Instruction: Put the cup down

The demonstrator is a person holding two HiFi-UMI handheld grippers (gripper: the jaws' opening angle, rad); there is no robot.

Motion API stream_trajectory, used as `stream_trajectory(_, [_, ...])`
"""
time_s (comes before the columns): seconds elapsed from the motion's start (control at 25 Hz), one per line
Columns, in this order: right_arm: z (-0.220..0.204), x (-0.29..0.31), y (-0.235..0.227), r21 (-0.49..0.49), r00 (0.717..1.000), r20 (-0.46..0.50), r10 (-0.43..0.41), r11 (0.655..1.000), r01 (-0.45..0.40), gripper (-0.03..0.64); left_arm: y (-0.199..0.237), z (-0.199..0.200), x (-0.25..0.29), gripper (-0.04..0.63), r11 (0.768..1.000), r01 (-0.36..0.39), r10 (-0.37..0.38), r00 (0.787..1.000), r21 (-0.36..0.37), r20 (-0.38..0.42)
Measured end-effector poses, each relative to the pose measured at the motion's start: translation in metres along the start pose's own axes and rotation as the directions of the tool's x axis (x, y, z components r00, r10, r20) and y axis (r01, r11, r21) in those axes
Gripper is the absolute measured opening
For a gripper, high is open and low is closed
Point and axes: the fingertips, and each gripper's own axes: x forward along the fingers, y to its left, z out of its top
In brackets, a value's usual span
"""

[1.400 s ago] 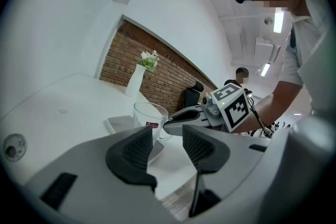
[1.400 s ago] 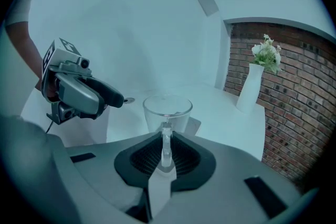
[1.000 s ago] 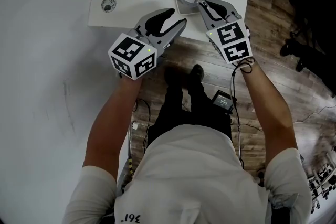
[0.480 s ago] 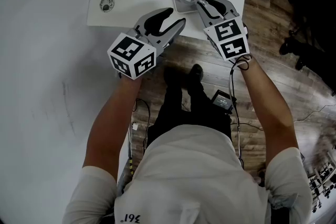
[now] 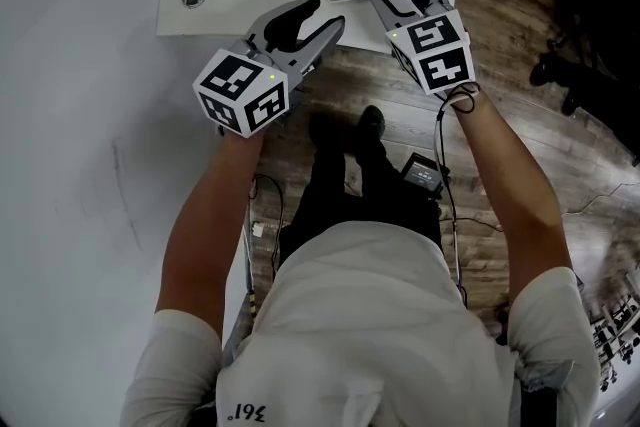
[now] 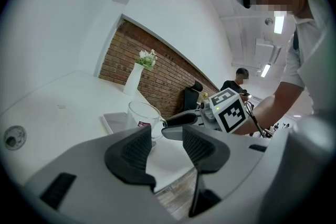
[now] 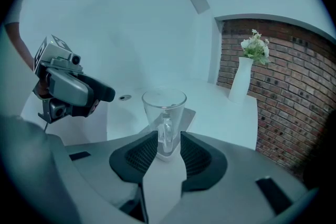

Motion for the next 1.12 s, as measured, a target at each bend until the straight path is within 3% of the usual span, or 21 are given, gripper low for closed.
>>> stream_trajectory(0.92, [0.051, -0.100, 0.002, -0.018, 0.987, 0.120, -0.109, 0.994, 0.112, 0.121, -0.063, 0.043, -0.046, 0.183, 0.997, -0.001, -0.005, 0.996, 0.074, 0.083])
stream_trajectory(1.0, [0.060, -0.118, 0.004, -0.005, 0.983, 0.145, -0.111, 0.994, 0.113, 0.119, -0.070, 0.051, -0.058, 0.164, 0.996, -0.005, -0.003, 0.995, 0.084, 0.101])
stream_trajectory(1.12, [0.073, -0.142, 0.007, 0.016, 0.978, 0.176, -0.115, 0.993, 0.114, 0.053, -0.081, 0.064, -0.075, 0.097, 0.995, -0.007, -0.006, 0.992, 0.101, 0.128])
